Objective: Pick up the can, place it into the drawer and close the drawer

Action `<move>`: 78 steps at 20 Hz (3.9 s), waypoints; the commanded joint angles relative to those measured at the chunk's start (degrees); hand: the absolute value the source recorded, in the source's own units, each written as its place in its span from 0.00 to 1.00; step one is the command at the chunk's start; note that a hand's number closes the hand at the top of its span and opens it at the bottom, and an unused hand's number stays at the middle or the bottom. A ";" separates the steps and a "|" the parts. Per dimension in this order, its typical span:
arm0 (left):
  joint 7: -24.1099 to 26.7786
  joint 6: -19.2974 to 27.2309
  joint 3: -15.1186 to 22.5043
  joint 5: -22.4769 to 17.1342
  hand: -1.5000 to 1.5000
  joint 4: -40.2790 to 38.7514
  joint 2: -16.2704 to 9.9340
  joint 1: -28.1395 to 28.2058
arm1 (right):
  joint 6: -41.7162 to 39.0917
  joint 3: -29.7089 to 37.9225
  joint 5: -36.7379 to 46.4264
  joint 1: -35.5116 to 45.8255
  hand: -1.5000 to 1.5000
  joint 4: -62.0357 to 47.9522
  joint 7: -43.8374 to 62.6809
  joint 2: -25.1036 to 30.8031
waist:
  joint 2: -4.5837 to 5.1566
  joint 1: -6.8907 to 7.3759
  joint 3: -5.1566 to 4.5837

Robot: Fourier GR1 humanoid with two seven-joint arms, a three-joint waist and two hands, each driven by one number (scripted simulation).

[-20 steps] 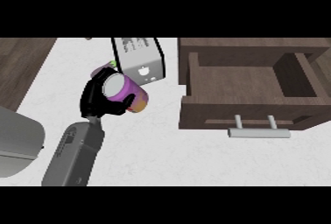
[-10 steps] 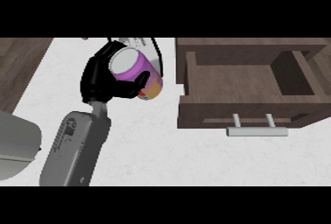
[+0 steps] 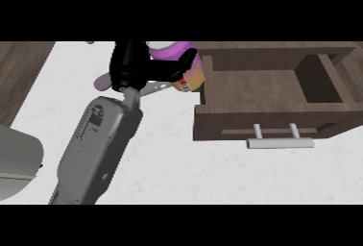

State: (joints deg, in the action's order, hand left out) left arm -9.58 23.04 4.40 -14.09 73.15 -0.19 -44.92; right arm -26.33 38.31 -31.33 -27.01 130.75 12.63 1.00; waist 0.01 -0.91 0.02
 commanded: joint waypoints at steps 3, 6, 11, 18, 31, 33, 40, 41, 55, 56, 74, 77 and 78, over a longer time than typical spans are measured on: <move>-1.13 2.78 1.68 -1.61 1.00 -5.70 0.19 -7.83 | -0.29 0.37 -2.20 -0.46 0.00 2.07 3.34 0.68 | 0.03 -0.13 -0.01; 1.32 8.46 5.51 -3.39 1.00 -9.96 0.19 -12.31 | -0.05 1.82 -0.54 4.20 0.00 -3.82 0.32 2.43 | 0.14 -0.51 0.01; -1.65 10.60 4.27 -4.66 1.00 -15.47 0.19 -20.67 | 0.34 -0.09 2.92 4.89 0.00 -1.87 1.43 0.35 | 0.17 -0.49 0.02; 6.37 11.90 7.83 -12.27 1.00 -27.71 0.19 -28.19 | 1.25 0.03 0.50 5.27 0.00 0.37 3.77 0.41 | 0.43 -1.74 0.02; 11.10 16.17 18.05 -26.64 1.00 -36.93 0.19 -33.67 | 1.09 -1.66 1.88 6.55 0.00 -0.02 2.97 -0.49 | 0.67 -3.13 0.09; 12.02 15.63 17.20 -26.36 1.00 -40.60 0.19 -36.11 | 1.66 -0.58 0.15 6.81 0.00 0.99 4.80 1.67 | 0.73 -2.98 0.07; 12.18 16.85 23.40 -31.59 1.00 -42.80 0.19 -36.11 | 0.75 -0.91 0.99 6.66 0.00 0.15 3.98 0.30 | 0.71 -3.22 0.10; 15.33 16.05 23.16 -32.14 1.00 -44.43 0.19 -33.77 | 1.85 0.40 -1.27 6.65 0.00 1.78 5.84 2.19 | 1.00 -4.16 0.08; 16.30 21.51 29.62 -38.50 0.00 -47.89 0.19 -36.34 | 1.70 -0.88 0.94 7.77 0.00 1.56 5.81 0.65 | 1.09 -4.35 0.11; 18.33 22.09 30.85 -39.44 0.00 -46.21 0.19 -33.33 | 0.19 -1.11 1.80 8.27 0.00 -1.36 4.15 0.57 | 1.24 -4.75 0.14; 26.15 21.96 29.54 -45.32 0.00 -47.26 0.19 -37.42 | -2.43 -3.57 19.63 15.78 0.00 7.91 -4.61 5.19 | 1.38 -3.38 0.07; 25.84 22.27 30.53 -46.18 0.00 -44.44 0.19 -36.90 | -1.62 -6.82 28.26 20.52 0.00 7.66 -4.97 7.32 | 1.17 -1.37 0.02; 28.15 21.67 30.28 -45.98 0.00 -45.87 0.19 -34.68 | -3.38 -6.55 28.86 17.29 0.00 8.15 -8.07 5.30 | 0.94 -2.00 0.07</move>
State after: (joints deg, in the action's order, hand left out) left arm 16.29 45.01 34.51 -59.64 27.76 -0.01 -80.82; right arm -29.07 33.91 -9.77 -10.47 136.99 7.25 6.80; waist 1.10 -3.42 0.07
